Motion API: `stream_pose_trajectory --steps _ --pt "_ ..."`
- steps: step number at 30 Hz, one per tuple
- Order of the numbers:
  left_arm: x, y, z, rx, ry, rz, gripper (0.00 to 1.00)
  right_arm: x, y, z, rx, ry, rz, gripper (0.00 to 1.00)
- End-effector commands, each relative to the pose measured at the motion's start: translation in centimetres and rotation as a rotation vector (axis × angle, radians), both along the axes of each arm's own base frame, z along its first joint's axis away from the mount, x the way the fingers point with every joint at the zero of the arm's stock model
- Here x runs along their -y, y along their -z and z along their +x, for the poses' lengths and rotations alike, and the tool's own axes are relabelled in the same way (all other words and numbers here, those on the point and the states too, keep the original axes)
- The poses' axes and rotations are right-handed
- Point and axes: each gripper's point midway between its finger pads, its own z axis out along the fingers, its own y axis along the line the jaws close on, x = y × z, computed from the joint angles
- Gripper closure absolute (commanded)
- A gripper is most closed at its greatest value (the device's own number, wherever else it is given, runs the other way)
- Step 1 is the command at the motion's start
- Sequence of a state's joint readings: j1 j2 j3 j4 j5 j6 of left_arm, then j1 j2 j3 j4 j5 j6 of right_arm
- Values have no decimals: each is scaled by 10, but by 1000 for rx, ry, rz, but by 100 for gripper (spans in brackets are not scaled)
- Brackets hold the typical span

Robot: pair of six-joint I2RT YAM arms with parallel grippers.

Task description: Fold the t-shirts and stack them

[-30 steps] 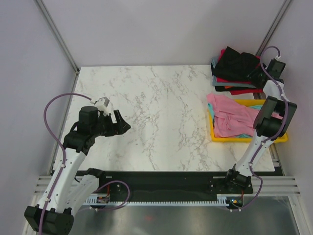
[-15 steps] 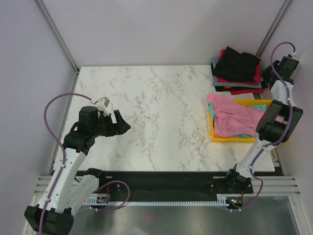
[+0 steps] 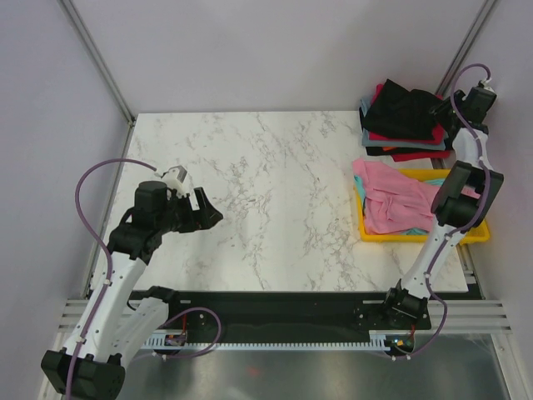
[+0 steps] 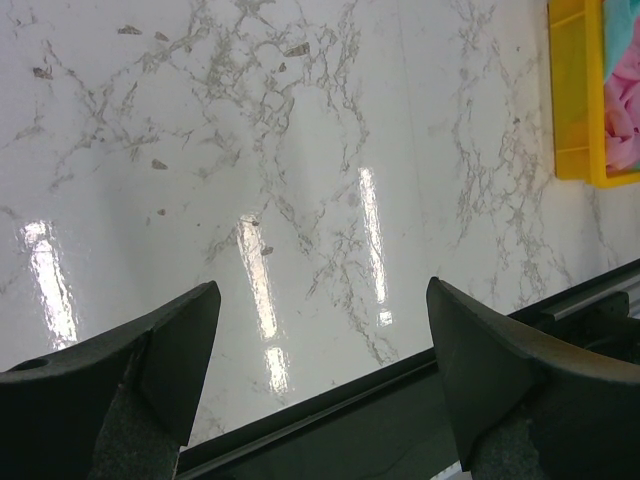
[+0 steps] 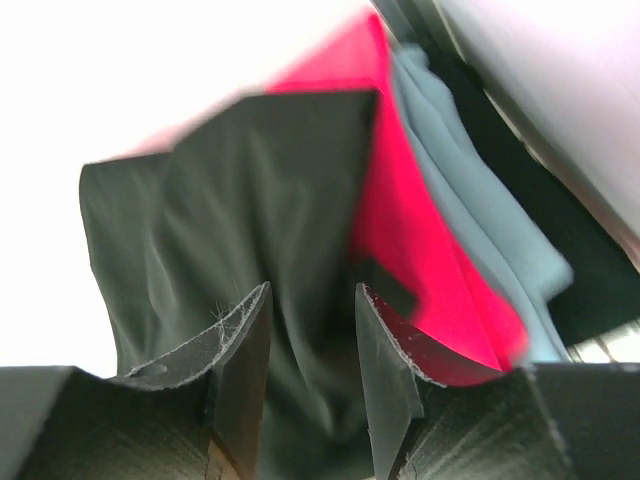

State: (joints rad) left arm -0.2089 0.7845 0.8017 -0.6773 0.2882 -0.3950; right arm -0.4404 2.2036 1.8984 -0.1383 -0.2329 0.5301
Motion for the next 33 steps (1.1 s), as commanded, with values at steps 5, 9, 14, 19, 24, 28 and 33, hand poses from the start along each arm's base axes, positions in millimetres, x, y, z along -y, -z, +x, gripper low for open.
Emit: stream_pose_trajectory --steps 5,9,14,19,24,28,33 --pt "0 -6 6 33 -21 -13 9 -4 -27 47 88 -23 -37 56" --pt "0 -6 7 31 -21 -13 9 -2 -17 45 59 8 -35 70" --pt "1 -5 7 26 -20 -13 9 11 -8 34 15 62 -79 100" --pt "0 -5 7 28 -21 -12 9 46 -4 20 15 137 -88 100" --pt "1 -5 6 28 -20 -13 9 79 6 12 15 169 -54 100" --pt "1 -5 6 29 -20 -13 9 88 -2 14 32 174 -70 100" --pt "0 -5 7 28 -21 -12 9 111 -34 10 80 249 -119 100"
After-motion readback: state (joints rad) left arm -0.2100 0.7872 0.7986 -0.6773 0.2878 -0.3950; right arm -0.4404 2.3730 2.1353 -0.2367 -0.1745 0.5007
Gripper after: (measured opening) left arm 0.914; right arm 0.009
